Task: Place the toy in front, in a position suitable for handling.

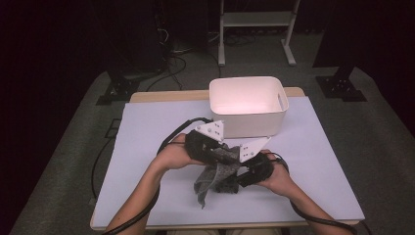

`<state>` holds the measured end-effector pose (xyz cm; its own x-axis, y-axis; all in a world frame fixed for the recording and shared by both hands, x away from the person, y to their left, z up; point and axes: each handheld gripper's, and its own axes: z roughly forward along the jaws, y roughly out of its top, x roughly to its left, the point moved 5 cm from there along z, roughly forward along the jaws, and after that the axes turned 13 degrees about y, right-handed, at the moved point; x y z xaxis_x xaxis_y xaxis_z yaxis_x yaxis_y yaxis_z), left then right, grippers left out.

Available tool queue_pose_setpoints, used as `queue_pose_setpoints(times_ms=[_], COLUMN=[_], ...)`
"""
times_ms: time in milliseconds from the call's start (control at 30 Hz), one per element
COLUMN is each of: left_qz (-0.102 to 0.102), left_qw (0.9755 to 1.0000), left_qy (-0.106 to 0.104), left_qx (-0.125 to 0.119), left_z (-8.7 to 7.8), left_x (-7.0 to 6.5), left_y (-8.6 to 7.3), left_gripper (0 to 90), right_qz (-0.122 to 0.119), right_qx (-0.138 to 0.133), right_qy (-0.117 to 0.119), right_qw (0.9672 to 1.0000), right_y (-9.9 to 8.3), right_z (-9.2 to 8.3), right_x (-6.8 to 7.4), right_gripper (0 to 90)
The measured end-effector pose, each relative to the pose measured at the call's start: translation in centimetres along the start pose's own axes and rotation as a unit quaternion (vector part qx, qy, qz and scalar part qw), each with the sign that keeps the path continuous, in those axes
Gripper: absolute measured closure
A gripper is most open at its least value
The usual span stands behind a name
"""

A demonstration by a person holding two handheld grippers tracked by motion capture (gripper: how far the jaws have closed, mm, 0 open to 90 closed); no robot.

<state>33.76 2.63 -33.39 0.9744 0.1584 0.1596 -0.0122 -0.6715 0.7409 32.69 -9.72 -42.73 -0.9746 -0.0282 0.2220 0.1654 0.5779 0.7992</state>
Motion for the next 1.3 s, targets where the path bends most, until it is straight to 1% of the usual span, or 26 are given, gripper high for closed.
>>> queue_pose_setpoints(times_ms=[100, 133, 200, 233, 300, 400, 500, 567, 667, 733, 833, 867, 900, 1033, 1133, 1200, 1267, 1300], left_qz=[-0.009, -0.015, -0.018, -0.025, -0.034, -0.041, -0.049, -0.050, -0.049, -0.039, -0.022, -0.019, -0.013, -0.001, 0.007, 0.014, 0.012, 0.006], left_qw=[0.9999, 0.9998, 0.9996, 0.9994, 0.9991, 0.9988, 0.9985, 0.9985, 0.9987, 0.9991, 0.9997, 0.9998, 0.9999, 1.0000, 0.9998, 0.9995, 0.9994, 0.9995], left_qy=[0.014, 0.016, 0.019, 0.020, 0.019, 0.017, 0.016, 0.016, 0.013, 0.012, 0.009, 0.006, 0.006, -0.001, -0.010, -0.013, -0.015, -0.014], left_qx=[0.001, 0.005, 0.012, 0.013, 0.017, 0.021, 0.017, 0.010, -0.008, -0.009, -0.005, -0.005, -0.001, 0.008, 0.014, 0.024, 0.028, 0.027], left_z=[-0.9, -1.1, -1.3, -1.2, -1.1, -0.9, -0.8, -1.1, -1.8, -2.0, -1.9, -1.7, -1.6, -0.9, -0.1, 0.4, 0.8, 0.7], left_x=[0.3, 0.4, 0.5, 0.4, 0.4, 0.3, 0.3, 0.4, 0.3, 0.2, -0.2, -0.3, -0.3, -0.5, -0.7, -0.8, -0.6, -0.5], left_y=[-0.9, -1.3, -2.1, -2.7, -3.7, -4.6, -5.2, -5.2, -4.3, -3.6, -2.4, -2.0, -1.7, -0.8, 0.1, 0.4, 0.4, 0.4], left_gripper=[76.8, 76.8, 76.8, 76.8, 76.8, 76.8, 76.8, 76.9, 76.9, 76.9, 77.0, 77.0, 76.9, 76.9, 76.9, 76.9, 76.8, 76.8], right_qz=[0.001, 0.003, 0.007, 0.010, 0.014, 0.013, 0.014, 0.016, 0.014, 0.011, 0.007, 0.007, 0.003, 0.005, 0.003, 0.000, -0.001, -0.001], right_qx=[0.004, 0.004, 0.002, 0.001, 0.000, 0.002, 0.001, 0.000, -0.001, 0.000, 0.000, 0.001, 0.002, 0.003, 0.003, 0.002, 0.001, 0.000], right_qy=[0.000, -0.001, -0.002, -0.001, -0.003, -0.004, -0.004, -0.004, -0.004, -0.004, -0.002, -0.001, -0.002, 0.000, 0.000, 0.001, 0.001, 0.000], right_qw=[1.0000, 1.0000, 1.0000, 1.0000, 0.9999, 0.9999, 0.9999, 0.9999, 0.9999, 0.9999, 1.0000, 1.0000, 1.0000, 1.0000, 1.0000, 1.0000, 1.0000, 1.0000], right_y=[-0.1, -0.1, -0.3, -0.5, -0.7, -0.7, -0.7, -0.7, -0.5, -0.3, 0.1, 0.2, 0.3, 0.4, 0.6, 0.7, 0.7, 0.7], right_z=[-0.2, -0.3, -0.6, -0.7, -1.0, -1.1, -1.1, -1.0, -0.8, -0.5, 0.0, 0.1, 0.3, 0.5, 0.7, 0.9, 1.0, 0.9], right_x=[0.0, -0.1, -0.1, -0.1, -0.1, -0.1, -0.1, -0.1, -0.1, -0.1, -0.2, -0.2, -0.2, -0.2, -0.2, -0.2, -0.2, -0.2], right_gripper=[55.7, 55.7, 55.6, 55.6, 55.6, 55.5, 55.5, 55.5, 55.6, 55.6, 55.6, 55.7, 55.7, 55.7, 55.7, 55.7, 55.7, 55.7])
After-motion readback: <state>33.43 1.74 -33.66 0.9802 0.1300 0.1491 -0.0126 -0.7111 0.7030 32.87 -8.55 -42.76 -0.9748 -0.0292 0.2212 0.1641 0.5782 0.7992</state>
